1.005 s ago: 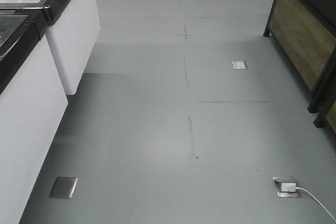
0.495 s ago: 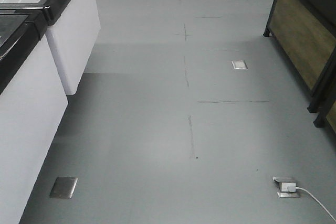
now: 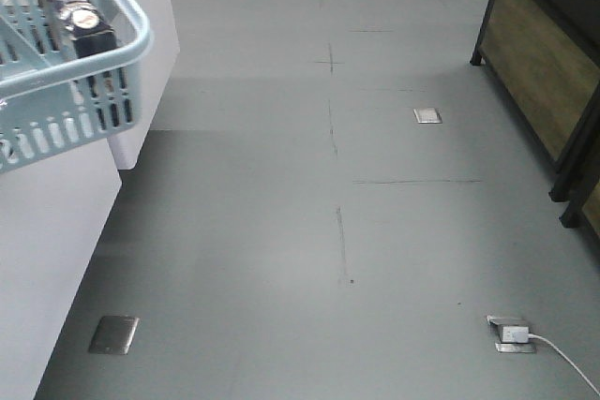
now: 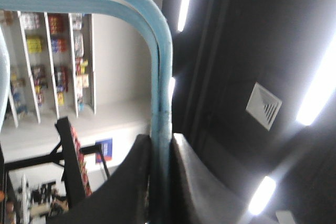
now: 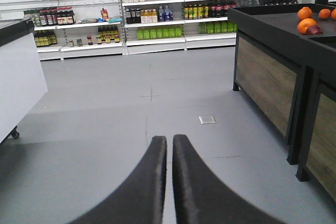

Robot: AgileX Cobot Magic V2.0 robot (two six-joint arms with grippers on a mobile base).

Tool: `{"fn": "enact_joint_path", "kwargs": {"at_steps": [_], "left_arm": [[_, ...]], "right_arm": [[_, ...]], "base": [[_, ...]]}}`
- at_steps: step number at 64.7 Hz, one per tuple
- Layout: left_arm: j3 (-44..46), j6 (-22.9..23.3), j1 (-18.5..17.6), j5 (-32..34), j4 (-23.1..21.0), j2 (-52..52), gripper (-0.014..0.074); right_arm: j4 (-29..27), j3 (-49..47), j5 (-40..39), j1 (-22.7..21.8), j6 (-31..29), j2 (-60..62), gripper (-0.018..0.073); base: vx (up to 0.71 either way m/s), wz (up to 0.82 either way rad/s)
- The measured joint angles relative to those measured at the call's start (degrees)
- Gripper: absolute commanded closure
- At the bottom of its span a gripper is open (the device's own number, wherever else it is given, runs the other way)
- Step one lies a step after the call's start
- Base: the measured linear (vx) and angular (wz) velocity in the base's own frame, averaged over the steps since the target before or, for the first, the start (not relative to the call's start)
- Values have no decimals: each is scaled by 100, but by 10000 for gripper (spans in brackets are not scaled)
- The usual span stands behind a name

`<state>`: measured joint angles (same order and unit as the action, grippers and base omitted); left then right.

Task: Left arm holds basket, right arm returns cookies
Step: 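Swing the held basket down in front of the robot with left gripper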

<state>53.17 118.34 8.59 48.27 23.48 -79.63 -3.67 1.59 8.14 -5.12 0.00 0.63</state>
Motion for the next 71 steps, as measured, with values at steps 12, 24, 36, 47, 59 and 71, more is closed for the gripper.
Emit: {"fn": "enact_joint_path", "kwargs": {"at_steps": [12,24,36,47,59,71], "left_arm": [[0,337,-609,423,506,-253,601],[0,386,-1147,1022,544,-576,601],[0,474,-1587,1357,550,-878,601],[0,511,-1912,1435,550,-1071,601],[5,511,-2162,1442,550,-1208,601],[-160,511,-2244,1514,505,-1217,601]], "right_arm": [[0,0,0,0,0,0,562],[0,0,0,0,0,0,562],[0,0,0,0,0,0,562],[0,0,0,0,0,0,562],[0,0,0,0,0,0,562],[0,0,0,0,0,0,562]], "base": [[0,0],[0,0],[0,0],[0,0],[0,0],[0,0]]}}
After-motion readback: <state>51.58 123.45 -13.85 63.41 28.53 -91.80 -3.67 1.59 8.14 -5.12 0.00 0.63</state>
